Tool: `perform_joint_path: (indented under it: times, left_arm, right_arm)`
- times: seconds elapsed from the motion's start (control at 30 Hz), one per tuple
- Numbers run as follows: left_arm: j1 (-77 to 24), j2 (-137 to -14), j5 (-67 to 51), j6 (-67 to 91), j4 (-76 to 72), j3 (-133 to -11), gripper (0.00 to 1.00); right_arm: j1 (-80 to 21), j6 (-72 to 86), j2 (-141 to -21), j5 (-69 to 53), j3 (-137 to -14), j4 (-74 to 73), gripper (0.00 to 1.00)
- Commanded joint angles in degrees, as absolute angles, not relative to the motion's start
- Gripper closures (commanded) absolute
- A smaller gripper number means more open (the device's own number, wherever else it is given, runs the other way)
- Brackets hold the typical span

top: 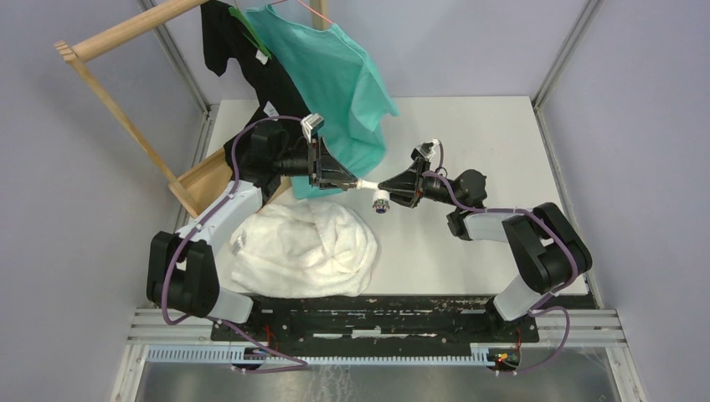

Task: Install the water faucets

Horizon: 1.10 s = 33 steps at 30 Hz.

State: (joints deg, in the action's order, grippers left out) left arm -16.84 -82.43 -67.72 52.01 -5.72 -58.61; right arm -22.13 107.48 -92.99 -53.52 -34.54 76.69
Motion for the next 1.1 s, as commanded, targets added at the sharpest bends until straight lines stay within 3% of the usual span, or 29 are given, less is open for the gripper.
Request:
perform_joint_path:
  times: [0.0,0.07,0.17,0.27,0.8,0.9,1.07]
  left_arm:
    - [-17.07,-80.39,-69.59,52.31,-6.78,-59.06,0.97]
    - [-17.06,-80.51,-69.61,52.4,-6.77,-59.03,0.94]
    - [-17.05,-80.8,-69.85,52.75,-6.77,-59.01,0.6]
    - [-17.05,-80.94,-69.94,53.06,-6.77,-58.8,0.49]
    - [-17.07,-81.29,-71.72,52.56,-6.24,-59.06,0.35]
    - [-17.05,-81.21,-71.49,52.63,-6.5,-59.16,0.38]
    - [-17.05,-81.43,-70.97,53.74,-7.77,-58.96,0.54]
  right_arm:
    - [-22.07,109.17,-92.91,-50.69,-36.27,82.54,0.99]
    - [-22.07,109.67,-92.6,-50.54,-36.58,82.54,0.99]
    - [-22.11,109.56,-92.36,-50.49,-36.63,82.58,0.99]
    - [-21.89,109.21,-92.63,-51.11,-37.02,82.53,0.99]
    - [-20.39,107.12,-91.54,-51.77,-37.17,82.51,0.99]
    - [-20.36,106.89,-91.56,-51.96,-36.9,82.57,0.99]
    - [-20.35,106.84,-90.9,-53.06,-37.68,82.53,0.99]
